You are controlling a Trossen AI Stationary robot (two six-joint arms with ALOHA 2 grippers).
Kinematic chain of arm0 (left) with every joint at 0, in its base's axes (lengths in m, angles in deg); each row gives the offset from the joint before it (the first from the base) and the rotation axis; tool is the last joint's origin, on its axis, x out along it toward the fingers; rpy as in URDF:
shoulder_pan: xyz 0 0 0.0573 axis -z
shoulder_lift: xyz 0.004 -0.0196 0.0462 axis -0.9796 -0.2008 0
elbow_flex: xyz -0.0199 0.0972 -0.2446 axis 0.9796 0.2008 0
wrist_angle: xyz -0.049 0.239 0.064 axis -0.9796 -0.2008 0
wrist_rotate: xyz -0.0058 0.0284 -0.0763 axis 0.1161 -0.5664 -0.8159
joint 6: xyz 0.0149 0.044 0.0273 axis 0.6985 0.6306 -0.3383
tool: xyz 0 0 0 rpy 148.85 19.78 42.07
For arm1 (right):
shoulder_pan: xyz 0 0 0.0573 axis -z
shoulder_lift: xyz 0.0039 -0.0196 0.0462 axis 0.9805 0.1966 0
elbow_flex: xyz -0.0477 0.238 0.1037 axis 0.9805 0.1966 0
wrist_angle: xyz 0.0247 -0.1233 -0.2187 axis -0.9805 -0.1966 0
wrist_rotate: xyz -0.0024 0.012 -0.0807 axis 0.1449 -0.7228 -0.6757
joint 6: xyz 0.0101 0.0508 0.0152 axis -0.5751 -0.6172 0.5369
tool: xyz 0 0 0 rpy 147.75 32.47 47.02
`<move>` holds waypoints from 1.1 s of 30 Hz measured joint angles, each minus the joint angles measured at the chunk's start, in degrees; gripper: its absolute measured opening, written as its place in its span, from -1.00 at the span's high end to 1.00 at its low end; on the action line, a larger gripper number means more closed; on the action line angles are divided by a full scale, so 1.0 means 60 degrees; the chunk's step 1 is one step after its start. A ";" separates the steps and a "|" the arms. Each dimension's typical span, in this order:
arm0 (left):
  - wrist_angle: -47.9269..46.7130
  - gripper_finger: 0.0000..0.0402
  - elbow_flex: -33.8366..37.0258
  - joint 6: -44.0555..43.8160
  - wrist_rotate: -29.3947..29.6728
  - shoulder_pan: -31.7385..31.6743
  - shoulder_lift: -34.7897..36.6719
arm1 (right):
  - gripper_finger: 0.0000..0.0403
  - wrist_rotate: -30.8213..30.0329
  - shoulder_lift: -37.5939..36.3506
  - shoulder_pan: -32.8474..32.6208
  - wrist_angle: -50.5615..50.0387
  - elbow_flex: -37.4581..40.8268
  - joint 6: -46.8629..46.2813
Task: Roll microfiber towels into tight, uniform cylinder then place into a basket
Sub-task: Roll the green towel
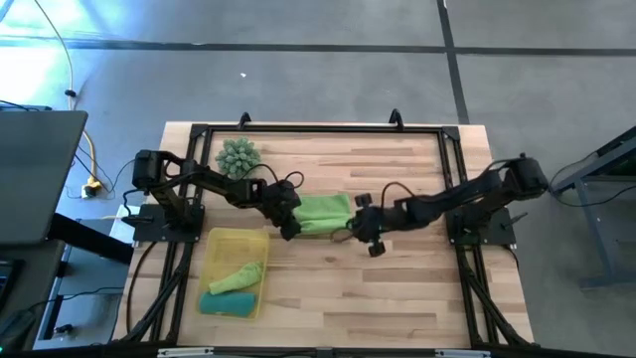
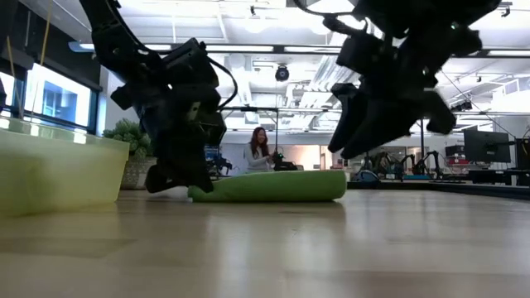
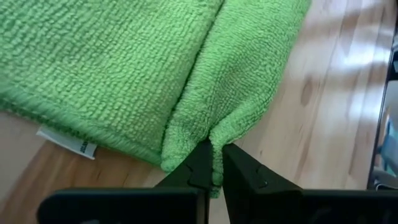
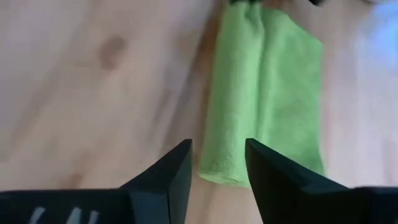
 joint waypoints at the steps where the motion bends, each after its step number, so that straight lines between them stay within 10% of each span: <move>1: 0.0003 0.92 0.0000 -0.0074 0.0000 0.0007 -0.0002 | 0.31 -0.0450 0.0119 -0.0132 0.0026 -0.0001 0.0002; 17: 0.0092 0.92 0.0006 -0.0223 0.0062 0.0044 -0.0005 | 0.35 -0.2093 0.1841 -0.0058 0.1173 -0.0015 -0.1775; 27: 0.0301 0.91 0.0015 0.0103 0.0064 0.0055 -0.0016 | 0.95 0.0109 0.1884 0.0655 0.1075 -0.0015 -0.2739; 33: 0.0528 0.91 0.0015 0.0538 -0.1023 0.0060 -0.0014 | 0.92 0.2233 0.1862 0.1558 0.0821 -0.0047 -0.3904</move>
